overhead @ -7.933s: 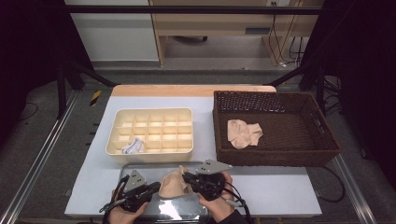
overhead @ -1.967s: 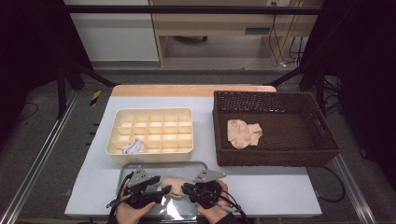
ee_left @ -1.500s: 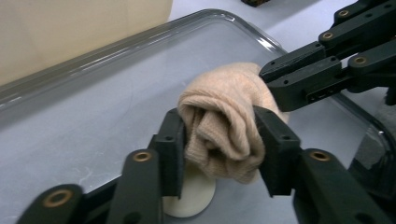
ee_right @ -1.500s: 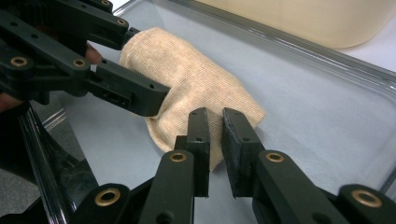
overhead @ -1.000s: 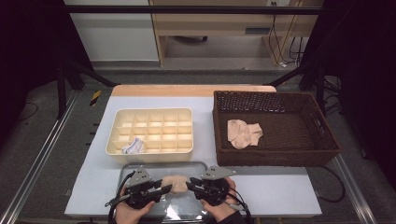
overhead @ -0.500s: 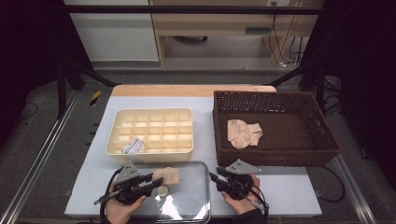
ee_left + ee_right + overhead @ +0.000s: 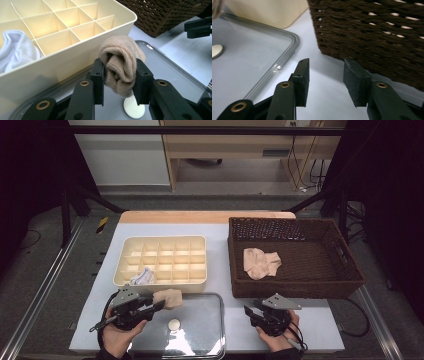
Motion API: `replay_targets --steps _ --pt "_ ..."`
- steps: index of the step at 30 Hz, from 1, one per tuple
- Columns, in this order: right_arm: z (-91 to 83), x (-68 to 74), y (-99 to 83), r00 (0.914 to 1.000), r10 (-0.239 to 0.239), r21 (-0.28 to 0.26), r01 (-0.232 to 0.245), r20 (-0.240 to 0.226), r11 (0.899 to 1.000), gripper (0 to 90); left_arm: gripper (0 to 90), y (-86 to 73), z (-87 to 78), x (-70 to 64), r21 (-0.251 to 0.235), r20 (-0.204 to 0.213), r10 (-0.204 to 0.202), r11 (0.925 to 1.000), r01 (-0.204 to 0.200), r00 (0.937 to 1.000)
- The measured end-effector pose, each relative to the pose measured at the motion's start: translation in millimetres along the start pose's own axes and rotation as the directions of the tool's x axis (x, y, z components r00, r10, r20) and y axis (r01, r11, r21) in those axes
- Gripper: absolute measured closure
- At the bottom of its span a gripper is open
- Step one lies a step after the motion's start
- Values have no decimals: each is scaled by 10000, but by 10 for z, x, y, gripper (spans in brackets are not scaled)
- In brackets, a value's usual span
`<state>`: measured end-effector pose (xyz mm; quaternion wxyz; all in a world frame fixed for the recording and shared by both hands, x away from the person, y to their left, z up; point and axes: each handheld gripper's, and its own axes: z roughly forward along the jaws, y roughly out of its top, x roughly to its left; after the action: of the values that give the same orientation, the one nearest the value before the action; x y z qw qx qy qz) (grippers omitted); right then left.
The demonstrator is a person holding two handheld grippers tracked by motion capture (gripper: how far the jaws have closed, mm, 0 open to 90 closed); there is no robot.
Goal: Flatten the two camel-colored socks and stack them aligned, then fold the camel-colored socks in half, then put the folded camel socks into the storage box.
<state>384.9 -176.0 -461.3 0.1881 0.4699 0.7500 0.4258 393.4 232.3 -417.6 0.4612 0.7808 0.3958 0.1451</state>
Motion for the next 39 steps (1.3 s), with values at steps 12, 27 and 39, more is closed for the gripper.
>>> replay_targets --steps 12,27,39 --pt "-114 -121 -63 9994 104 -70 -102 341 9999 548 660 244 -47 57 -50 -308 168 9998 -170 9994" --pt "-129 -173 -86 9988 233 -13 -233 420 9997 543 660 598 -43 200 225 -891 428 9989 -409 9951" --pt "-121 -179 -86 9988 244 30 -245 416 9997 539 660 829 48 391 698 -1675 575 9965 -464 9842"
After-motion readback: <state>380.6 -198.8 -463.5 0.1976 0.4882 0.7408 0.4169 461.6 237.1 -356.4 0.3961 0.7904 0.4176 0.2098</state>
